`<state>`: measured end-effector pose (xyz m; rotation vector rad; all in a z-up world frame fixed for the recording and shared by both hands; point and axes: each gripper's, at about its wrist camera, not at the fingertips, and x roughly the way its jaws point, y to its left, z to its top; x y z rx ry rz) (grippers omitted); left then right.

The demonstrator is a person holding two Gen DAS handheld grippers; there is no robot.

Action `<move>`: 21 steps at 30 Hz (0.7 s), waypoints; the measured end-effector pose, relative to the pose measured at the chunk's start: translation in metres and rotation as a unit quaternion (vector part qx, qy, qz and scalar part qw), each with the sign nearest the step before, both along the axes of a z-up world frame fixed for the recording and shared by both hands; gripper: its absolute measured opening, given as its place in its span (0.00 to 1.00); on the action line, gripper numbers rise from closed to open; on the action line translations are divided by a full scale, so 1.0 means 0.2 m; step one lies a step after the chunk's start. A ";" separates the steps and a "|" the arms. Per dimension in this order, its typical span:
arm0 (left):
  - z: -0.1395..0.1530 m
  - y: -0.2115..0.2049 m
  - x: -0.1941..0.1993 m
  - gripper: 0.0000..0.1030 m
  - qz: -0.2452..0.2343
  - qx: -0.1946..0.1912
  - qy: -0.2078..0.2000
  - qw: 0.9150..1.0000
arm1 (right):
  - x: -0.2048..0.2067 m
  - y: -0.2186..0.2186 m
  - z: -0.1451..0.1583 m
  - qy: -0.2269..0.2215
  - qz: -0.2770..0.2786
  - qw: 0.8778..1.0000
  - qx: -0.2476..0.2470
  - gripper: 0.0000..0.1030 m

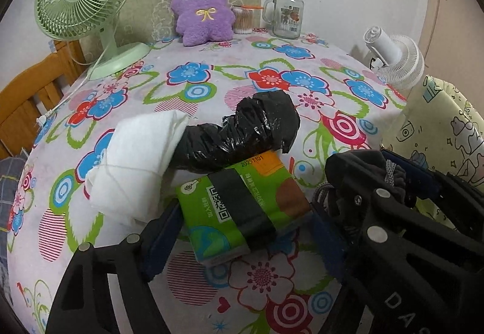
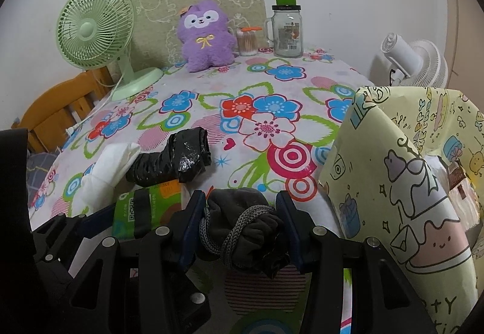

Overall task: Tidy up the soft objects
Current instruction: 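Grasp the green tissue pack with the left gripper while the right gripper holds the glove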

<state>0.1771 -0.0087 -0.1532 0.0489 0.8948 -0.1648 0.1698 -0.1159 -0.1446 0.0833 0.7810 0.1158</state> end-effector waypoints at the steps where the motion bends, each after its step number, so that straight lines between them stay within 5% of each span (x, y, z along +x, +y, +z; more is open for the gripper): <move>1: 0.00 0.00 0.00 0.79 0.001 0.001 -0.001 1.000 | 0.00 0.00 0.00 0.001 0.001 1.000 0.001 0.51; 21: 0.12 0.01 -0.17 0.78 0.010 0.012 -0.041 0.999 | -0.18 0.02 0.12 -0.028 0.012 1.000 0.000 0.51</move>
